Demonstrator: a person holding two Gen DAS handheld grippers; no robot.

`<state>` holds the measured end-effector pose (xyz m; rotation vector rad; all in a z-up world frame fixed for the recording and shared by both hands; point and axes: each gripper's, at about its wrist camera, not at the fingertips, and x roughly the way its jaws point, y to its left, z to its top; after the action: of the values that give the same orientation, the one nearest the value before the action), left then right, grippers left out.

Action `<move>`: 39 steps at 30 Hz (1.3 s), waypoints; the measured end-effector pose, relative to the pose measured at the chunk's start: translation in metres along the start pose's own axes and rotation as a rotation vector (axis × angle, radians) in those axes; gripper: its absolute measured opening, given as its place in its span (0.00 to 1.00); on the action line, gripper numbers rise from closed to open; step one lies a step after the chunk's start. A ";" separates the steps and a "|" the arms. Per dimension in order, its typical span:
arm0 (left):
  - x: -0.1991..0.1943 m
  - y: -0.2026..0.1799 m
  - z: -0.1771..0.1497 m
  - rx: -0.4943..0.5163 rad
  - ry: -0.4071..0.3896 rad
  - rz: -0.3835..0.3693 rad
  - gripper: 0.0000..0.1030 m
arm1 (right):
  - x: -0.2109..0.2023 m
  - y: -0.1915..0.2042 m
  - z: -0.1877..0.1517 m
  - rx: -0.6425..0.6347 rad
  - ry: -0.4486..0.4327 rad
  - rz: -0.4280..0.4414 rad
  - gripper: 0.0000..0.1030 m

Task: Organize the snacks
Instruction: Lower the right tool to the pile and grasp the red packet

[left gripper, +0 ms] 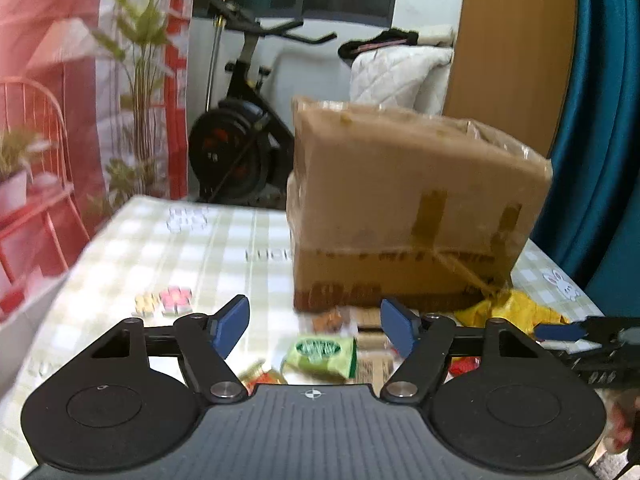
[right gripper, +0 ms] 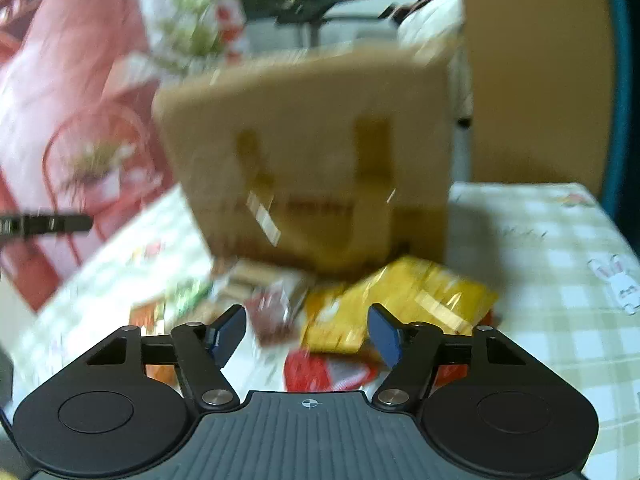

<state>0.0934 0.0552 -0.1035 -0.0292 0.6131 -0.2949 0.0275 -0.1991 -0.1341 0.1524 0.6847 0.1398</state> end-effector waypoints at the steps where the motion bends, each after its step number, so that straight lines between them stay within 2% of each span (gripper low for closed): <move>1: 0.002 0.001 -0.003 -0.006 0.008 -0.001 0.70 | 0.005 0.005 -0.003 -0.016 0.026 0.005 0.60; 4: 0.006 0.004 -0.009 -0.020 0.030 -0.003 0.69 | 0.015 0.012 -0.011 -0.035 0.075 0.010 0.59; 8: 0.010 0.005 -0.013 -0.025 0.049 -0.003 0.66 | 0.027 0.016 -0.010 -0.056 0.103 -0.030 0.59; 20: 0.016 0.010 -0.021 -0.047 0.069 0.010 0.66 | 0.072 0.027 -0.012 -0.180 0.211 -0.093 0.58; 28: 0.018 0.017 -0.023 -0.069 0.080 0.028 0.66 | 0.085 0.018 -0.009 -0.057 0.217 -0.073 0.58; 33: 0.020 0.020 -0.024 -0.086 0.081 0.043 0.65 | 0.090 0.022 -0.012 -0.061 0.208 -0.095 0.60; 35: 0.021 0.021 -0.025 -0.098 0.087 0.051 0.66 | 0.092 0.027 -0.014 -0.098 0.209 -0.117 0.58; 37: 0.021 0.026 -0.026 -0.107 0.089 0.056 0.65 | 0.091 0.031 -0.016 -0.132 0.206 -0.131 0.50; 39: 0.021 0.028 -0.028 -0.113 0.092 0.062 0.66 | 0.086 0.029 -0.016 -0.108 0.196 -0.128 0.44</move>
<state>0.1013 0.0780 -0.1411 -0.1052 0.7200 -0.2021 0.0806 -0.1534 -0.1944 -0.0096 0.8778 0.0691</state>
